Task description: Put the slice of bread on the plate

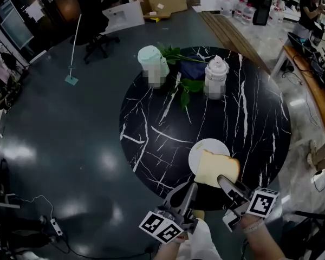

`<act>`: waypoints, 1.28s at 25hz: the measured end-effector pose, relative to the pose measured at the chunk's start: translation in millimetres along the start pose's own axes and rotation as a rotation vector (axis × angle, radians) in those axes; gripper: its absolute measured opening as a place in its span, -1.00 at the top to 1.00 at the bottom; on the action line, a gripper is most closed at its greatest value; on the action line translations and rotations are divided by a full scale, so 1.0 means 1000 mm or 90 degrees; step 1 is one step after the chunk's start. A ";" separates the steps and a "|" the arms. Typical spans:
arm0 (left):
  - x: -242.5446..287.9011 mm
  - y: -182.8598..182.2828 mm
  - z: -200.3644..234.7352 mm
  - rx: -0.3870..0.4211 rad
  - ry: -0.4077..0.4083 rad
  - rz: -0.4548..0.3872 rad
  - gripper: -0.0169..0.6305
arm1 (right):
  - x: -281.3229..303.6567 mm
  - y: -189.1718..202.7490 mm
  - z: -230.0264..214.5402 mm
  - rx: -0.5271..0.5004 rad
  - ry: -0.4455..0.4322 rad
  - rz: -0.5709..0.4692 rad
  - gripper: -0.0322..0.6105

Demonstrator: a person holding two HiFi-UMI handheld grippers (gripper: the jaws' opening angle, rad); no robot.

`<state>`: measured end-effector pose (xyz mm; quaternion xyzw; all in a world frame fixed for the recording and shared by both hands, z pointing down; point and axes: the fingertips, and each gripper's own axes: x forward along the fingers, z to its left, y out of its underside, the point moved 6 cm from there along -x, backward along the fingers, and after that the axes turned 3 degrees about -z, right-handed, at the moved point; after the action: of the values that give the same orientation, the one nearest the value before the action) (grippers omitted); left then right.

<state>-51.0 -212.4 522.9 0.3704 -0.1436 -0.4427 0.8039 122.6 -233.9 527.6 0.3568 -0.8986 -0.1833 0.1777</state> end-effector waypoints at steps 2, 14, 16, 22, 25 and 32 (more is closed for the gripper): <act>0.004 -0.001 -0.002 -0.008 0.010 -0.010 0.92 | 0.016 -0.002 -0.002 0.030 -0.007 -0.002 0.61; -0.004 0.004 -0.006 -0.043 0.030 -0.020 0.92 | 0.051 -0.006 -0.032 0.073 0.100 0.033 0.61; -0.004 0.005 -0.008 -0.044 0.037 -0.021 0.92 | 0.052 -0.008 -0.031 0.006 0.121 0.051 0.61; -0.005 0.003 -0.011 -0.045 0.039 -0.023 0.92 | 0.051 -0.010 -0.025 -0.069 0.142 0.077 0.48; -0.006 0.003 -0.012 -0.049 0.046 -0.025 0.92 | 0.051 -0.008 -0.025 -0.058 0.130 0.099 0.19; -0.006 0.010 -0.015 -0.063 0.057 -0.022 0.92 | 0.051 -0.007 -0.014 -0.149 0.109 0.193 0.04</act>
<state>-39.4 -196.9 520.4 0.3523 -0.0793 -0.4459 0.8190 98.4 -277.9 546.3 0.2087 -0.8963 -0.2264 0.3192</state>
